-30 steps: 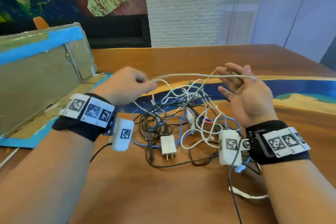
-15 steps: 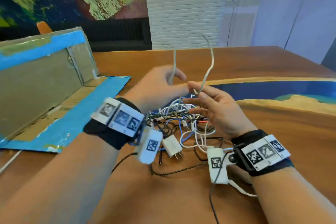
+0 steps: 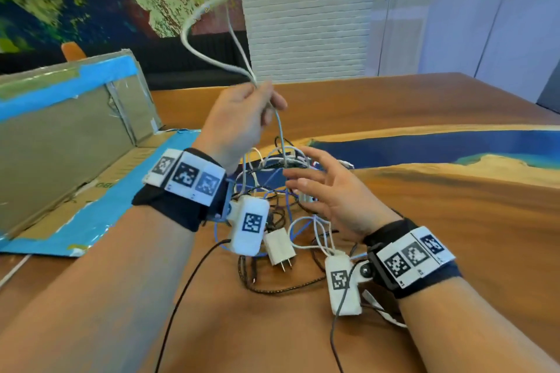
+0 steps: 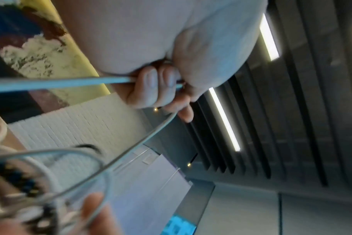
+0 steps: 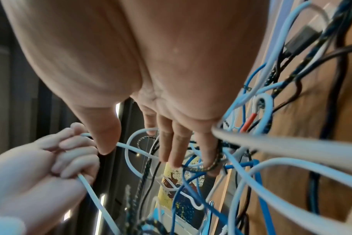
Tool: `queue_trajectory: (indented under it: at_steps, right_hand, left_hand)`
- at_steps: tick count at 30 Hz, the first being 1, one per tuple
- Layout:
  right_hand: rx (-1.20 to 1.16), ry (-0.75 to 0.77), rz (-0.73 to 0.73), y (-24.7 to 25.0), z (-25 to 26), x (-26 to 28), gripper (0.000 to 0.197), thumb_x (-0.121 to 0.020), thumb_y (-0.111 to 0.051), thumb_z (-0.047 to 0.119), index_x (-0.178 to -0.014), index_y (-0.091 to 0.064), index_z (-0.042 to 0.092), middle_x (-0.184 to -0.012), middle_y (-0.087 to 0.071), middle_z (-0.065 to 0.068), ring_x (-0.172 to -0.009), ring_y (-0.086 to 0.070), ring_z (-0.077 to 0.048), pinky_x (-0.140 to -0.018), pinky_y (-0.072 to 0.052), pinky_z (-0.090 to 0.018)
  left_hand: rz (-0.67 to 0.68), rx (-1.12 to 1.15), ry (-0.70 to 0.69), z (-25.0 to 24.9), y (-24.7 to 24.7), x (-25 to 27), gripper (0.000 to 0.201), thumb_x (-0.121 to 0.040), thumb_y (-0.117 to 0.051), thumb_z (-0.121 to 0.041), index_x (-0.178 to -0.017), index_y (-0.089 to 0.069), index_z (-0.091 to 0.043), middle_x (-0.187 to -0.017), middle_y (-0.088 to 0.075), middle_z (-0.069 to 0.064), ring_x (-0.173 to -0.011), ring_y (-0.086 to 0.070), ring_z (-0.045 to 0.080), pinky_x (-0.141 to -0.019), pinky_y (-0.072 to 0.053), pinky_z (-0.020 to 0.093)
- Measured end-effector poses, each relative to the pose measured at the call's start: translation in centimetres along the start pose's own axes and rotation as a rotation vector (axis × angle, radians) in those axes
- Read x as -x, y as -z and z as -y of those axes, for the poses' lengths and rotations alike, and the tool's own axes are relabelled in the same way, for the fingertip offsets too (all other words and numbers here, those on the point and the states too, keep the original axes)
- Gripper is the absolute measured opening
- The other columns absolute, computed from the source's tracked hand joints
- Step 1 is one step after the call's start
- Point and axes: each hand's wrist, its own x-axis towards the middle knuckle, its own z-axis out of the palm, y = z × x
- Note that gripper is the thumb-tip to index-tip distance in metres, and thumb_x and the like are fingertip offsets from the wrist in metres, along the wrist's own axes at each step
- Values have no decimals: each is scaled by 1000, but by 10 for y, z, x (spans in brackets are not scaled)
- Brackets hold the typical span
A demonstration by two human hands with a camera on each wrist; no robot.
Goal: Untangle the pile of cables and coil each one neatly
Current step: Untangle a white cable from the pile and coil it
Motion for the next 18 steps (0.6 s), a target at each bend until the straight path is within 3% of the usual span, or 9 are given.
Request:
queue_trajectory:
  at_steps: [2,3,5,7,10,13,15,18]
  right_hand:
    - [22,16,-35,1,-5,-5,60,-102,-60,17,-151,-34,39,-139,-62,6,-123,-62,-6,-95,-52,-31]
    - [44,29,-76,3,-9,-7,63,-101,-62,19,-152,-32,42,-141,-60,6,-120,-63,-4,-93,-52,-30]
    - [58,43,-181,6,-12,-9,62,-100,-64,21,-147,-34,47,-137,-61,2,-112,-67,-8,-93,-54,-38]
    - [26,70,-235,9,-14,-9,60,-99,-66,14,-142,-39,45,-119,-69,-1,-99,-72,-14,-86,-53,-39]
    - [-19,164,-158,8,-11,-7,53,-94,-69,5,-137,-53,31,-86,-66,-4,-78,-66,-18,-72,-52,-29]
    - [91,233,-104,1,-9,-5,24,-94,-70,9,-115,-74,20,-85,-66,2,-74,-60,-9,-68,-47,-18]
    - [159,250,-152,-1,-8,-5,14,-98,-67,17,-100,-80,22,-84,-71,4,-75,-61,-10,-71,-50,-22]
    - [47,250,-293,4,-5,-8,21,-102,-60,17,-97,-80,16,-75,-64,-6,-69,-59,-18,-72,-53,-32]
  left_hand:
    - [-99,223,-17,-18,-1,-2,43,-110,-40,-28,-73,-55,-13,-50,-31,-4,-39,-21,10,-39,-19,20]
    - [-136,288,-19,-24,0,-2,43,-110,-39,-29,-71,-51,-15,-49,-27,-6,-40,-18,10,-40,-17,21]
    - [-144,346,-13,-30,-2,3,43,-110,-38,-30,-70,-46,-16,-48,-23,-8,-42,-15,11,-43,-13,24]
    - [-84,336,8,-30,-5,11,43,-110,-38,-29,-70,-45,-16,-49,-22,-7,-42,-14,11,-45,-11,27]
    - [63,132,0,-27,-11,20,40,-110,-40,-25,-75,-53,-12,-51,-35,-2,-38,-24,7,-40,-18,20]
    - [163,-66,-48,-25,-16,27,33,-109,-42,-18,-91,-64,-2,-66,-57,10,-38,-34,2,-39,-27,12]
    - [168,-137,-80,-23,-17,28,28,-108,-46,-15,-101,-67,1,-73,-63,13,-40,-42,-1,-42,-31,8]
    - [135,-265,-137,-14,-10,27,20,-105,-53,-21,-107,-71,-10,-66,-65,4,-46,-47,-1,-50,-36,12]
